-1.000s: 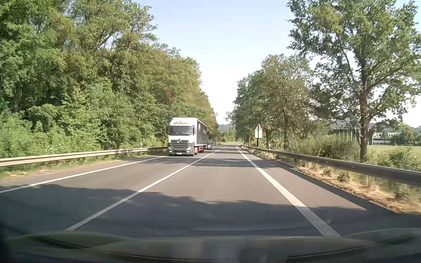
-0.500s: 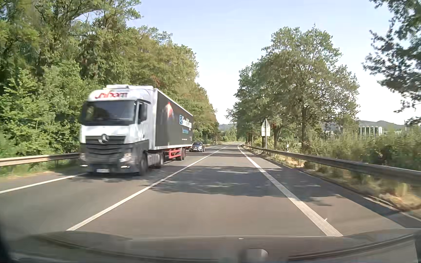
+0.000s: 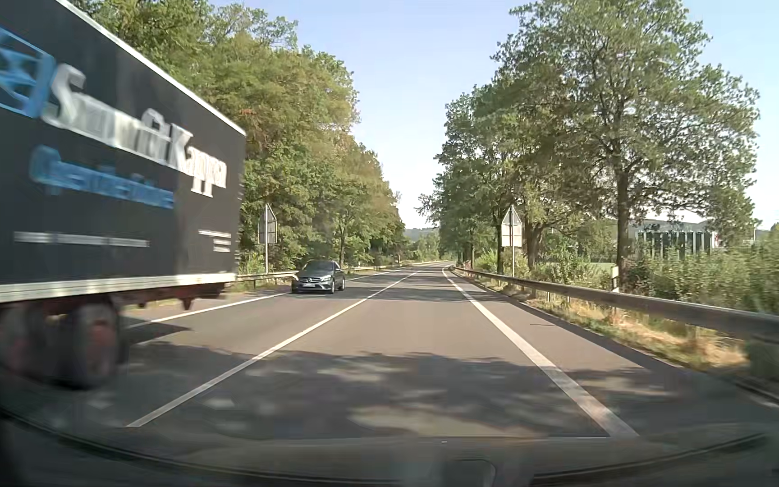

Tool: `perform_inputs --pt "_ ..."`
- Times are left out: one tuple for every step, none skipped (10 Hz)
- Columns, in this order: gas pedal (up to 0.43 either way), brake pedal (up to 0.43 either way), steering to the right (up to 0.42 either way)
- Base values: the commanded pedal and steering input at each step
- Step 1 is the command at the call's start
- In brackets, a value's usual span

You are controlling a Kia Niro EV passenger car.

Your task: Follow the waypoints while adhering to traffic rules and regulations

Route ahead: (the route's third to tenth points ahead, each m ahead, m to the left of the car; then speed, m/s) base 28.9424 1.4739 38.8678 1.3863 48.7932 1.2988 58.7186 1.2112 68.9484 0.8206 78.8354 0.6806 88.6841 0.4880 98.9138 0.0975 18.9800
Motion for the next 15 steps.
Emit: perform_inputs --pt "0.177 0.006 0.0" --pt "0.177 0.006 0.001" --pt "0.177 0.006 0.001" --pt "0.177 0.006 0.001" --pt "0.177 0.006 0.002" --pt "0.177 0.006 0.003" --pt "0.177 0.006 0.003" --pt "0.177 0.006 0.003" --pt "0.177 0.006 0.003" --pt "0.157 0.006 0.003" --pt "0.157 0.006 0.003" --pt "0.157 0.006 0.003" --pt "0.157 0.006 0.003" --pt "0.157 0.006 0.003" --pt "0.157 0.006 0.003"
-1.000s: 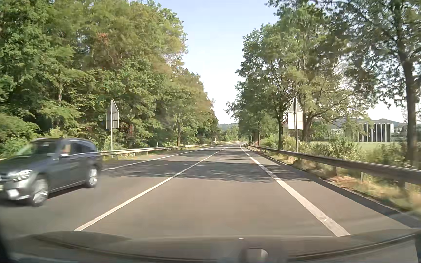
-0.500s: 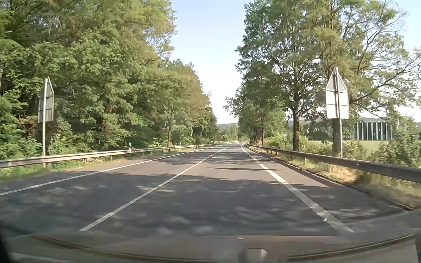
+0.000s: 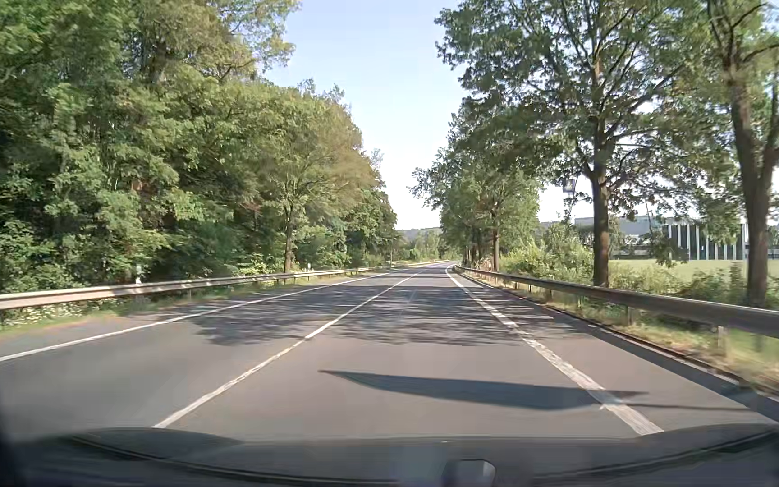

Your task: Follow the waypoints while adhering to traffic rules and regulations

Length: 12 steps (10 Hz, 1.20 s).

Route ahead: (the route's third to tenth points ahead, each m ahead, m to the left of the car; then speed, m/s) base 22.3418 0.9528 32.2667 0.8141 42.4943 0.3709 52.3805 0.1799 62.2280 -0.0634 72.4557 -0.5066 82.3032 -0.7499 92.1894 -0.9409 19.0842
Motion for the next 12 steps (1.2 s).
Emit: perform_inputs --pt "0.157 0.006 0.003" --pt "0.15 0.006 0.003" --pt "0.15 0.006 0.003" --pt "0.15 0.006 0.003" --pt "0.15 0.006 0.003" --pt "0.15 0.006 0.003" --pt "0.15 0.006 0.003" --pt "0.15 0.006 0.002" --pt "0.15 0.006 0.003" --pt "0.15 0.006 0.003" --pt "0.157 0.006 0.003" --pt "0.157 0.006 0.003"
